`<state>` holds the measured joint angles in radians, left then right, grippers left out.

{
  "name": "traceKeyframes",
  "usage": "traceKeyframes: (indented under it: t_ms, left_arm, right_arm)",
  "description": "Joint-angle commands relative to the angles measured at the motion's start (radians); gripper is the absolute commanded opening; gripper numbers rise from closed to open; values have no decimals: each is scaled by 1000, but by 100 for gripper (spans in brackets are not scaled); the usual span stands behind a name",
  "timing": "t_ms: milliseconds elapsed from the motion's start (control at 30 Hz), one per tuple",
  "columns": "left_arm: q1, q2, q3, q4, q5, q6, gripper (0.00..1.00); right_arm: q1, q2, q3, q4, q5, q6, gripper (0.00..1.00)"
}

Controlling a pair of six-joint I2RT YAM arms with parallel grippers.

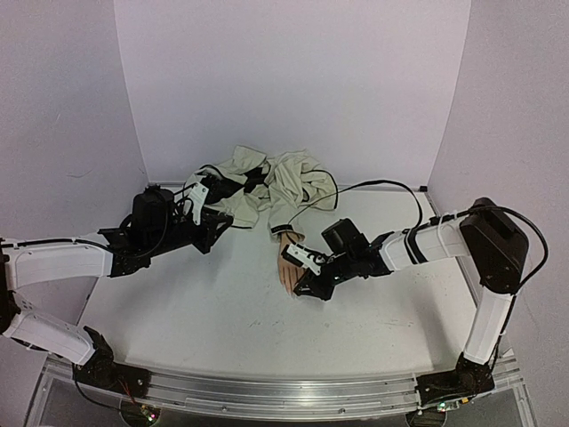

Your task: Paint the nails

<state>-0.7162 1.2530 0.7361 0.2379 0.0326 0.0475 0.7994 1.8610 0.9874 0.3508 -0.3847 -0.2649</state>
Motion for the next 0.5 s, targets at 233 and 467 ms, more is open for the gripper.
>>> traceKeyframes:
  t_ms: [233, 467]
  left_arm:
    - [6, -18, 21, 70, 16, -12, 0]
    - [6, -22, 21, 70, 16, -12, 0]
  right_arm:
    - [7, -92, -24, -3, -53, -5, 0]
    - [6, -133, -53, 55, -4, 15, 0]
